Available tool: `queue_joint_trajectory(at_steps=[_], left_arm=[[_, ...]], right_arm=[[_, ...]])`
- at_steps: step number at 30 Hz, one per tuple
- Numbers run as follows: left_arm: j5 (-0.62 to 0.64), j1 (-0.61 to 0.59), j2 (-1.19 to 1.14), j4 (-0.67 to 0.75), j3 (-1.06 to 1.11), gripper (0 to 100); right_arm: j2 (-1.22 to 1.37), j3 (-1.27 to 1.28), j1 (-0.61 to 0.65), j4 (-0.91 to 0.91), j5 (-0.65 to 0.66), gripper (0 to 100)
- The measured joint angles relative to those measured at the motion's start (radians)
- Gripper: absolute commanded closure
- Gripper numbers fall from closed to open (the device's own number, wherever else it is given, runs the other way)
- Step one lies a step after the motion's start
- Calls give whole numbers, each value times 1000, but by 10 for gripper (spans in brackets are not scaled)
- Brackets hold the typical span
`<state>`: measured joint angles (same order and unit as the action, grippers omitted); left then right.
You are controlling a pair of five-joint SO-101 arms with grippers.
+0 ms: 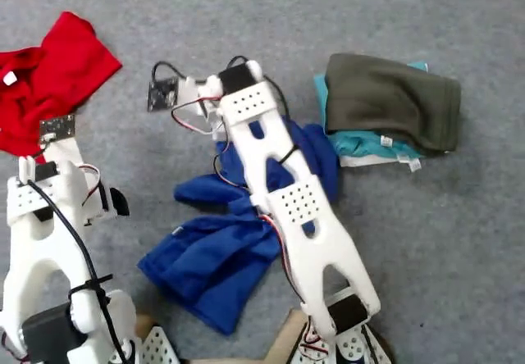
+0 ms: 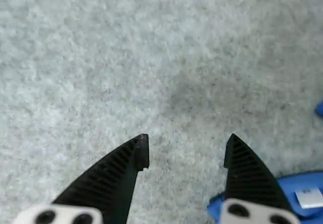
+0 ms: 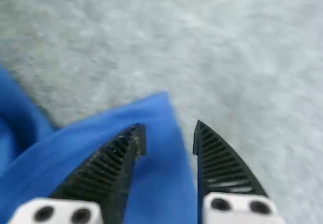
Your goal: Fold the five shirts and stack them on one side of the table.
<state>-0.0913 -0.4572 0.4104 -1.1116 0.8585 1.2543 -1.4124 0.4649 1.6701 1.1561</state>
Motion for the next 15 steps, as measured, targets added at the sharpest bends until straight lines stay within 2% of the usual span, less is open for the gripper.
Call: queue_joint_trajectory(at_steps=[4,15], left_arm=[[2,0,0,57,31,743],[2,0,0,68,37,743]], right_arm=[[49,-8,3,-23,25,828],[81,-32,5,-104,35,855]])
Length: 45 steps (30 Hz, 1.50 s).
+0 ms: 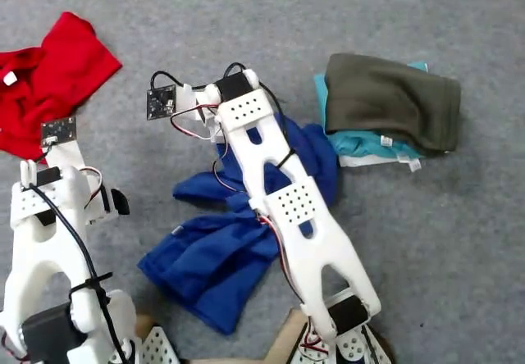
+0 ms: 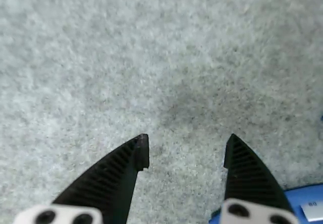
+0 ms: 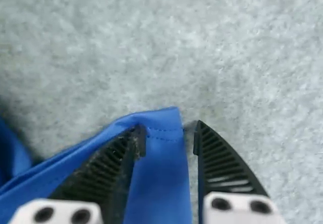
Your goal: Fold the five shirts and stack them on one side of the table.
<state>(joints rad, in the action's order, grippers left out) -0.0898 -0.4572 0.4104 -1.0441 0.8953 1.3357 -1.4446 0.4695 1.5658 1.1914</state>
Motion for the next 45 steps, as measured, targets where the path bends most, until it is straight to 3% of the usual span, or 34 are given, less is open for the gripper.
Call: queue_joint_trajectory(at_steps=[4,13,22,31,38,45], left_arm=[[0,0,0,0,0,743],[0,0,0,0,0,743],[32,0,0,0,0,743],[51,6,0,-104,-43,744],[26,137,0,-210,-129,747],[-48,361,0,-285,-203,747]], right_arm=[[0,0,2,3,51,988],[3,-32,2,5,26,985],[-49,-175,0,28,-183,985],[-453,-178,-160,-9,-462,985],[-683,-187,-278,-40,-654,985],[-614,-198,-307,-40,-687,985]])
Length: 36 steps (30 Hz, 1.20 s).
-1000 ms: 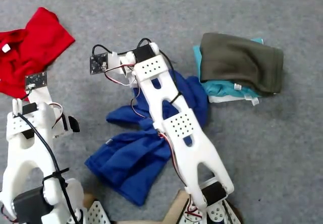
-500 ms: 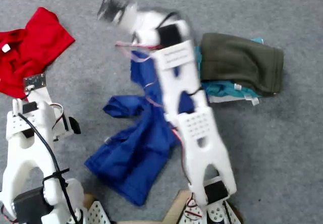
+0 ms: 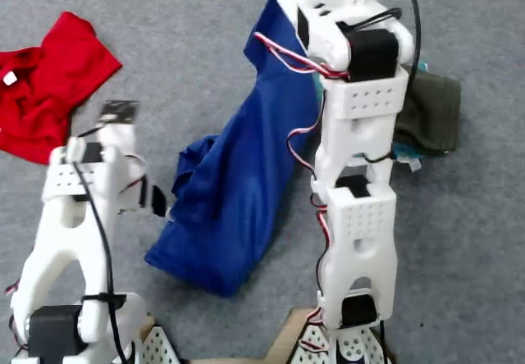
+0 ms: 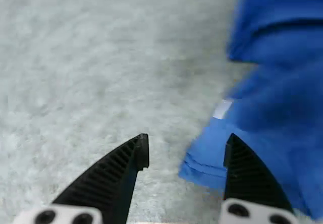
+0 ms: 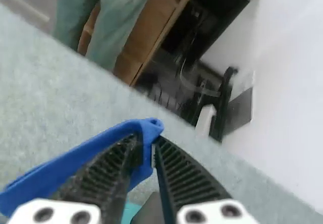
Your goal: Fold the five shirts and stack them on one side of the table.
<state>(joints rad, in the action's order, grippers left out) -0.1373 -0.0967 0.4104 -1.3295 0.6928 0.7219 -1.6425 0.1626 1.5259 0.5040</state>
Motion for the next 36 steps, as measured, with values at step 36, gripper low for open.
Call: queue_joint_trajectory(at_steps=[36], left_arm=[[-12,496,-5,212,109,836]], right_arm=[[55,0,-23,46,80,984]])
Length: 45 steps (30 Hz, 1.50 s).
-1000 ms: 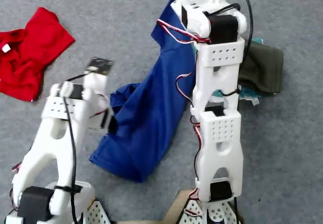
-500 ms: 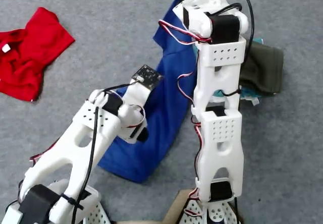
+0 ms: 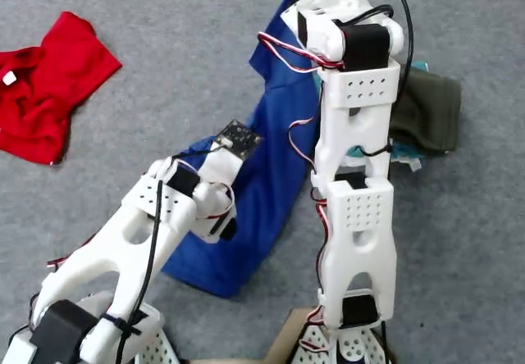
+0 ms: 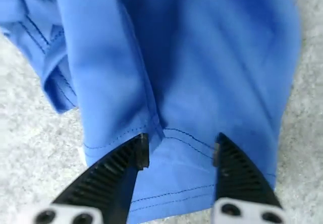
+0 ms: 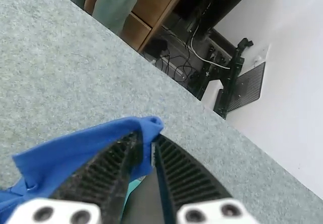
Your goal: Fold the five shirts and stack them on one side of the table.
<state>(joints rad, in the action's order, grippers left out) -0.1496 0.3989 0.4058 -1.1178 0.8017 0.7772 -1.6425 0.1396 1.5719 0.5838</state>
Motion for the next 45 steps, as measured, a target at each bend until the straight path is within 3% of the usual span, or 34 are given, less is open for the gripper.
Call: queue_joint_trajectory(at_steps=[7,14,20,32,38,45], left_arm=[[0,-5,0,52,26,836],[25,-98,-98,78,26,836],[84,-84,-219,83,-5,840],[104,-81,-227,83,-17,841],[106,-81,-209,-52,-123,838],[106,-81,-181,-77,-158,837]], right_arm=[[0,0,0,0,0,984],[0,0,0,0,0,984],[0,0,0,0,0,984],[0,0,0,0,0,984],[0,0,0,0,0,983],[0,0,0,0,0,983]])
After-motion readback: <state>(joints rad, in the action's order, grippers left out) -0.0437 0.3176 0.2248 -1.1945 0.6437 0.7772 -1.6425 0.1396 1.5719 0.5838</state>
